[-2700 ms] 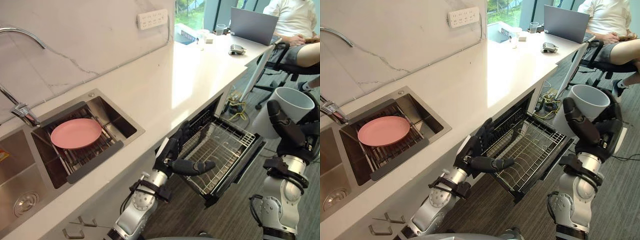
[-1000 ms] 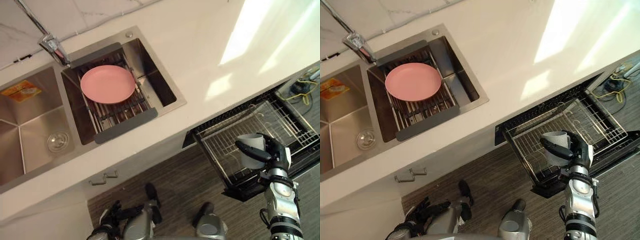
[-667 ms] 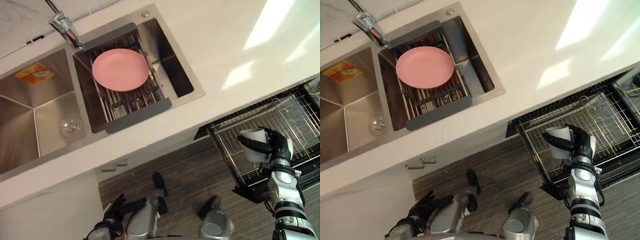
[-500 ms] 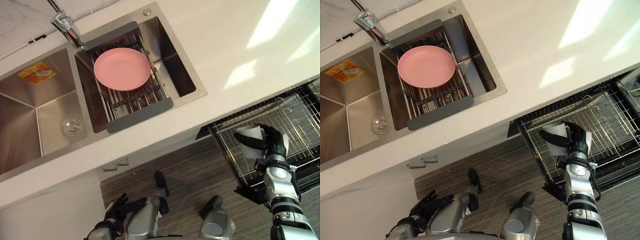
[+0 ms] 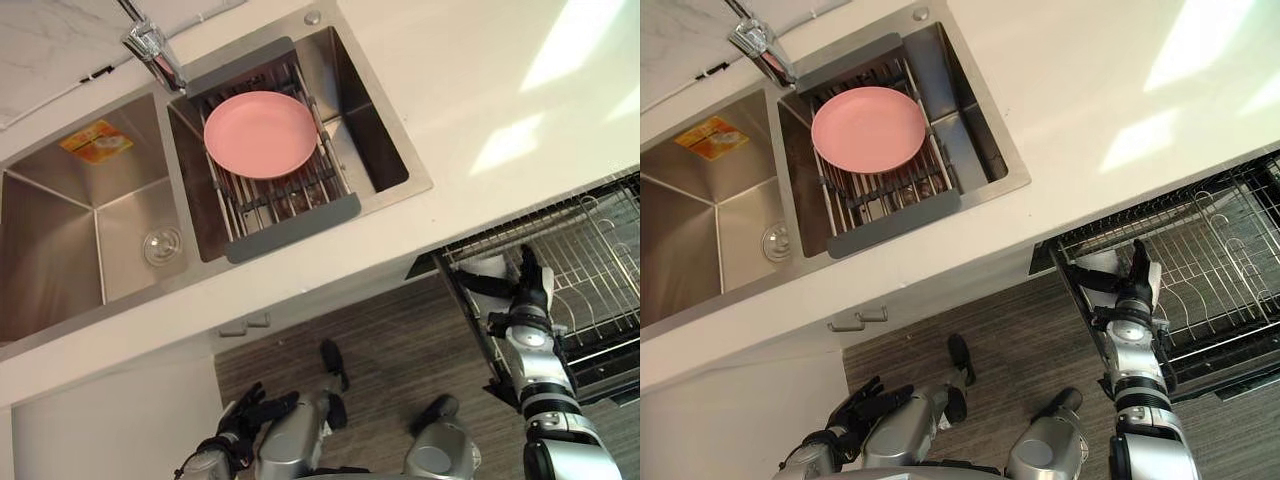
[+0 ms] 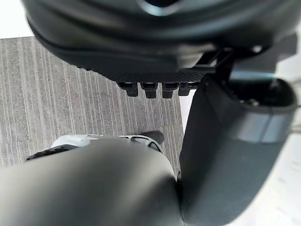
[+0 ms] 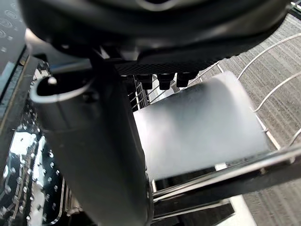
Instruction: Walk over to the sink, pick up the cup, carry it to the dishwasher, place the cup inside the dishwasher, then close the dishwasher door
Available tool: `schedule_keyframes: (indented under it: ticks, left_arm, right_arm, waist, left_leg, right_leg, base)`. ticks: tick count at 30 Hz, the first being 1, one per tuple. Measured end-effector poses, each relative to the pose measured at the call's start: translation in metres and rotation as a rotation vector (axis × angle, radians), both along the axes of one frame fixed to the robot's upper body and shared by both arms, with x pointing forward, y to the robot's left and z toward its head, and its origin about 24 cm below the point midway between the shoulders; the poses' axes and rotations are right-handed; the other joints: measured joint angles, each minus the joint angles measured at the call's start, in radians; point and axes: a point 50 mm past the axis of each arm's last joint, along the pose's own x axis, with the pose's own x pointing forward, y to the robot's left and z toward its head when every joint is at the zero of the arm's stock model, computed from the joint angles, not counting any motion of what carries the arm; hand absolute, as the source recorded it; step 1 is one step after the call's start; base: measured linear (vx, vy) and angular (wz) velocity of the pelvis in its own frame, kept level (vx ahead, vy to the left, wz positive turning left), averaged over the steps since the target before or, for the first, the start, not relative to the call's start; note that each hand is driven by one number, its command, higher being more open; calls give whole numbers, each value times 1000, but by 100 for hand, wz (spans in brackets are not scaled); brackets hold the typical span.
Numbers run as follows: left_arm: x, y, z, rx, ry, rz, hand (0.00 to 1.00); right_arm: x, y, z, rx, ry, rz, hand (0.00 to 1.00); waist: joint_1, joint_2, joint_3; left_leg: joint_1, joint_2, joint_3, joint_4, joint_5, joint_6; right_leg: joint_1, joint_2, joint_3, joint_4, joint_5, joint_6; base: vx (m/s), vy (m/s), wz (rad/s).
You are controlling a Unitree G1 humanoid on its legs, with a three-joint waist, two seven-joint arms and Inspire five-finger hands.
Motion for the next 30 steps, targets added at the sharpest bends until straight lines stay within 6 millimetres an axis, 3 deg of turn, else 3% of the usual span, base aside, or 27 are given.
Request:
schedule_keyframes:
  ticks: [6, 8, 12, 16, 20, 23, 27, 28, 30]
  left_arm:
    - [-5, 3, -3, 28, 32, 12, 100]
    - [-9, 6, -5, 44, 71, 42, 100]
    - [-23, 15, -10, 69, 149, 78, 100]
    - [-36, 22, -14, 121, 220, 82, 100]
    - [-44, 27, -17, 121, 249, 188, 100]
    - [-47, 25, -19, 112, 253, 255, 100]
    - [-48, 23, -20, 106, 264, 338, 100]
    - [-48, 19, -20, 99, 265, 371, 100]
    - [-48, 18, -20, 104, 266, 394, 100]
  right_arm:
    - [-12, 24, 10, 77, -171, -20, 100]
    - [-24, 34, 16, 124, -257, -40, 100]
    - [-51, 32, 18, 294, -393, -85, 100]
    - [-66, 25, 35, 471, -569, -62, 100]
    - [-74, 28, 80, 526, -819, 185, 100]
    - [-74, 35, 99, 546, -907, 348, 100]
    - [-63, 62, 105, 653, -916, 581, 100]
    - [-56, 81, 105, 719, -890, 689, 100]
    - [-51, 98, 105, 756, -856, 782, 100]
  waist:
    - [-17, -15, -11]
    - [-30, -42, -38]
    - [-56, -97, -104]
    - [-84, -120, -157]
    - [-99, -135, -192]
    - [-99, -147, -227]
    - [-93, -168, -255]
    - [-89, -171, -261]
    - [-83, -168, -264]
  left_leg:
    - [57, 21, 55, -7, -12, -19]
    - [82, 45, 85, -7, -24, -36]
    - [130, 82, 126, -7, -36, -65]
    - [170, 112, 160, -7, -47, -89]
    - [207, 136, 195, -2, -57, -108]
    - [208, 141, 211, 2, -60, -111]
    - [206, 152, 223, 48, -87, -113]
    - [196, 164, 224, 89, -110, -112]
    - [185, 172, 221, 116, -121, -111]
  right_leg:
    - [27, 31, 49, -43, 7, 8]
    - [41, 63, 74, -80, 12, 5]
    - [86, 116, 101, -151, 24, -4]
    - [122, 161, 127, -209, 43, -10]
    - [148, 191, 158, -246, 54, -10]
    - [148, 199, 167, -265, 65, -9]
    - [162, 206, 180, -287, 80, -7]
    - [166, 207, 184, -289, 83, -7]
    - [168, 208, 183, -293, 86, -8]
  base:
    - [35, -70, -29]
    - [59, -120, -43]
    - [91, -130, -38]
    - [34, -86, -32]
    - [-29, -49, -29]
    - [-39, -8, -14]
    - [-40, 6, -13]
    - [-51, 0, -7]
    - [-51, 0, 3]
